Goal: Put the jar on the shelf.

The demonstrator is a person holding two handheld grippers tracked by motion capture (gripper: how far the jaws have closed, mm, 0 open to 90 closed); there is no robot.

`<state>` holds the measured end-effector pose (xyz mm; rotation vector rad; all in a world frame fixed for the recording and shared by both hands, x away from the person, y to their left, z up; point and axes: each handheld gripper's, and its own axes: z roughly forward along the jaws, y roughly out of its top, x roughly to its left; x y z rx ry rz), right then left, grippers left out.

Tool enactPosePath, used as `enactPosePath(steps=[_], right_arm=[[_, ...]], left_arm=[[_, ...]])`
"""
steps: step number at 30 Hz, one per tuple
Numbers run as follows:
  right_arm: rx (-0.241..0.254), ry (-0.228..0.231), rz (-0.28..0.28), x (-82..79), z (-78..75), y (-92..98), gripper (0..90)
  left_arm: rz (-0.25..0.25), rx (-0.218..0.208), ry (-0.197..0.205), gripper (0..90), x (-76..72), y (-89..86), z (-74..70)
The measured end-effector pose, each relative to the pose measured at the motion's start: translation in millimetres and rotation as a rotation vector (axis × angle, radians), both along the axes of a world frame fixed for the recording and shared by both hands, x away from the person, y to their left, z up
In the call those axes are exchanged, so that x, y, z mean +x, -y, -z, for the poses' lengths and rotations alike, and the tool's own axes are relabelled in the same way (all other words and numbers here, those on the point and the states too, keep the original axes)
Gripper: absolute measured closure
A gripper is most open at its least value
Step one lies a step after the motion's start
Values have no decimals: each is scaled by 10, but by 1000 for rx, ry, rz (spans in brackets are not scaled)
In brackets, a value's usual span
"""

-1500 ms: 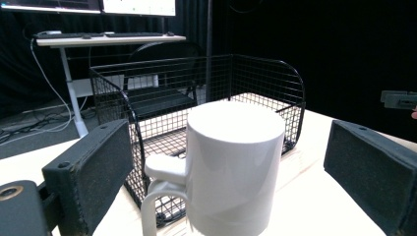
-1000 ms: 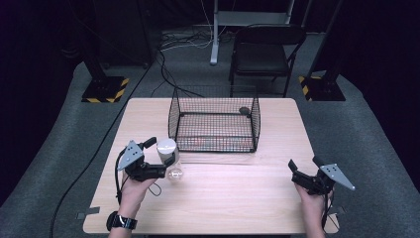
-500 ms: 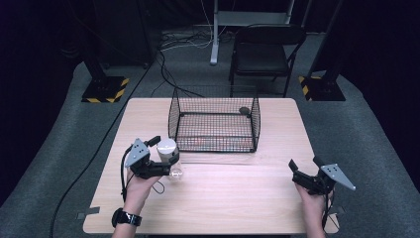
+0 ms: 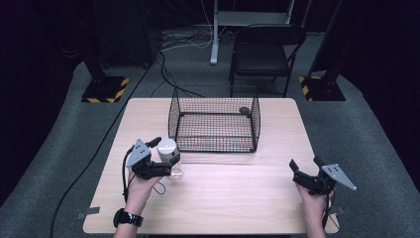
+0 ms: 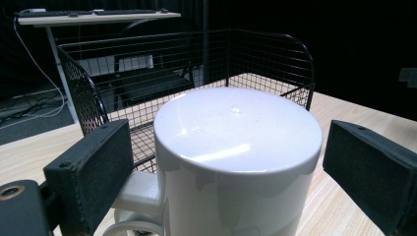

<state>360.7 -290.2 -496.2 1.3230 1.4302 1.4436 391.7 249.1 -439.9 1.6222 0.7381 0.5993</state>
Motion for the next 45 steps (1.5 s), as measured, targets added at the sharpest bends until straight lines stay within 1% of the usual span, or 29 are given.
enactPosePath(steps=[6,9,12,18,23,29,32,38,45], right_arm=[[-3,-1,-1,2,2,-2,0],[-1,-1,-1,1,2,-2,0],[0,-2,0,2,2,-2,0],[0,-3,1,2,2,0,0],[-3,-3,-1,4,2,-2,0],[0,-4,0,3,2,-1,0],[0,-5,1,4,3,2,0],[1,-5,0,2,1,3,0],[2,-6,-2,4,3,2,0]], left_arm=[[2,4,2,58,3,1,-3],[-1,-5,-3,61,8,-11,5],[0,-29,-6,69,10,-26,15],[-2,-42,0,121,4,-52,27],[-6,-20,17,178,-10,-39,39],[-1,-19,37,261,-20,-27,55],[2,-3,50,311,-29,-7,48],[3,6,56,318,-31,-10,45],[2,4,62,321,-35,-11,49]])
